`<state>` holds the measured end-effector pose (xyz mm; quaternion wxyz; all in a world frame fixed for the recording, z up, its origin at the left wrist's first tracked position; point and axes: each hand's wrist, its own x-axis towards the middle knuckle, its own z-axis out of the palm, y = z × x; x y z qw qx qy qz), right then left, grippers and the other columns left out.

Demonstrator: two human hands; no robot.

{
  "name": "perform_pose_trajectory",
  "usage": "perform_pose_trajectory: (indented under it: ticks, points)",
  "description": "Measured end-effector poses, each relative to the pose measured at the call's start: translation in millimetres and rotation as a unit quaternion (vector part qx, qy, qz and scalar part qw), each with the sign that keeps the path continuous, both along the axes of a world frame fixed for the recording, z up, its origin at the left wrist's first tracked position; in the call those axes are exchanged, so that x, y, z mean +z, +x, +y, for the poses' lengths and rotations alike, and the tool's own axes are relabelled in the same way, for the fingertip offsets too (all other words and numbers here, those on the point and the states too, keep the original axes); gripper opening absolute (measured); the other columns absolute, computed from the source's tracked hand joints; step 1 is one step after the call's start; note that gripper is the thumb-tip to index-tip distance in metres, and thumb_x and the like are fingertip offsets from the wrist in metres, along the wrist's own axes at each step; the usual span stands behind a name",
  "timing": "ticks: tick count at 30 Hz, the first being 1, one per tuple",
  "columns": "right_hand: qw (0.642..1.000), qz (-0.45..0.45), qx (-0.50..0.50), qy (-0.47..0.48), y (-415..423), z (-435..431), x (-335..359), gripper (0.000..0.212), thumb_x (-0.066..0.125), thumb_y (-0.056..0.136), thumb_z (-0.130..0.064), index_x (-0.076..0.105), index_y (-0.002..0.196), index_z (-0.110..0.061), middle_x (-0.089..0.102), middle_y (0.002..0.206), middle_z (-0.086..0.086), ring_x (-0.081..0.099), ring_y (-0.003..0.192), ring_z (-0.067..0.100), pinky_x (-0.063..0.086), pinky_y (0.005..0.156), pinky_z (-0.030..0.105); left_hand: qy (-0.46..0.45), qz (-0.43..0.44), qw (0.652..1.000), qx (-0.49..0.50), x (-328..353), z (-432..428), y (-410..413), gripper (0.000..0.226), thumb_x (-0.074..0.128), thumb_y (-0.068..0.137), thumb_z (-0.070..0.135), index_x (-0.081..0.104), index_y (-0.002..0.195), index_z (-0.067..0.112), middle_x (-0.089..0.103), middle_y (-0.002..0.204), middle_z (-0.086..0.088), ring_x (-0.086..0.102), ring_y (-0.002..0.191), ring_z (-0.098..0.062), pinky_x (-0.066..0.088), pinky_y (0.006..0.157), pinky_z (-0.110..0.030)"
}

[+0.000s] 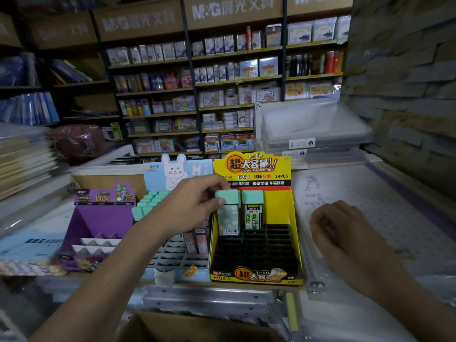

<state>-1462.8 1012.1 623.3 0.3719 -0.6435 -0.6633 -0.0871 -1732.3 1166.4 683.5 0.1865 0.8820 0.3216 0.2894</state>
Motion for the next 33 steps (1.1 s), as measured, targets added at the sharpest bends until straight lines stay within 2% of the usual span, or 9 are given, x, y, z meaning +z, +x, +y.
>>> perform_pose_trajectory:
  ticks: [3,7,12,16,19,26,30,33]
  points:
    - [1.0,-0.003,0.0,0.001,-1,0,0,0.009,0.059,0.088,-0.02,0.056,0.083,-0.028,0.049,0.083,-0.016,0.046,0.081,0.011,0.042,0.067,0.03,-0.001,0.002,1.0,-0.007,1,-1,-1,0.013,0.065,0.099,0.015,0.067,0.107,0.025,0.067,0.093,0.012,0.064,0.084,-0.002,0.049,0.071,-0.022]
    - [1.0,-0.003,0.004,0.003,-1,-1,1,0.011,0.058,0.089,-0.021,0.054,0.083,-0.029,0.047,0.082,-0.017,0.045,0.08,0.008,0.04,0.066,0.026,0.014,0.024,1.0,-0.011,0,1,-2,0.012,0.065,0.099,0.015,0.068,0.104,0.025,0.066,0.092,0.008,0.059,0.08,-0.003,0.048,0.071,-0.027]
    - [1.0,0.005,0.005,0.007,-2,-1,1,0.013,0.061,0.088,-0.019,0.055,0.081,-0.029,0.048,0.082,-0.016,0.047,0.08,0.012,0.044,0.068,0.034,0.104,0.095,0.989,0.037,-4,4,4,0.021,0.071,0.095,0.018,0.073,0.115,0.021,0.068,0.105,0.0,0.056,0.103,-0.02,0.046,0.091,-0.037]
    - [1.0,0.003,0.006,0.006,-1,-1,0,0.014,0.061,0.088,-0.02,0.054,0.082,-0.031,0.048,0.081,-0.017,0.047,0.08,0.01,0.044,0.067,0.032,0.144,0.076,0.985,0.061,-6,0,8,0.023,0.076,0.089,0.017,0.068,0.109,0.024,0.068,0.097,0.004,0.058,0.094,-0.018,0.048,0.085,-0.037]
    - [1.0,0.006,0.004,0.01,-1,0,0,0.013,0.058,0.088,-0.022,0.054,0.081,-0.032,0.049,0.081,-0.017,0.047,0.081,0.008,0.044,0.066,0.032,0.172,0.084,0.979,0.072,-7,-3,10,0.015,0.077,0.089,0.018,0.068,0.1,0.023,0.07,0.094,0.005,0.06,0.093,-0.02,0.049,0.086,-0.038]
    - [1.0,-0.001,-0.008,0.015,-3,0,0,0.013,0.061,0.088,-0.019,0.056,0.081,-0.03,0.05,0.081,-0.016,0.048,0.078,0.015,0.047,0.066,0.039,0.182,0.097,0.974,0.094,-7,-9,9,0.019,0.076,0.089,0.02,0.07,0.107,0.022,0.064,0.109,0.001,0.058,0.106,-0.024,0.047,0.09,-0.04]
    - [1.0,-0.008,-0.016,0.019,-5,-1,3,0.016,0.064,0.086,-0.016,0.057,0.078,-0.029,0.051,0.079,-0.014,0.049,0.077,0.015,0.047,0.065,0.04,0.179,0.06,0.977,0.096,-10,-17,4,0.02,0.074,0.09,0.016,0.071,0.11,0.018,0.064,0.109,0.0,0.057,0.108,-0.024,0.047,0.093,-0.041]
    - [0.999,-0.029,-0.021,0.018,-8,-3,10,0.022,0.07,0.084,-0.008,0.06,0.074,-0.024,0.055,0.074,-0.009,0.051,0.071,0.017,0.048,0.06,0.04,0.184,0.004,0.979,0.088,-11,-30,-6,0.015,0.075,0.089,0.012,0.072,0.103,0.015,0.065,0.104,0.001,0.056,0.106,-0.022,0.046,0.092,-0.037]
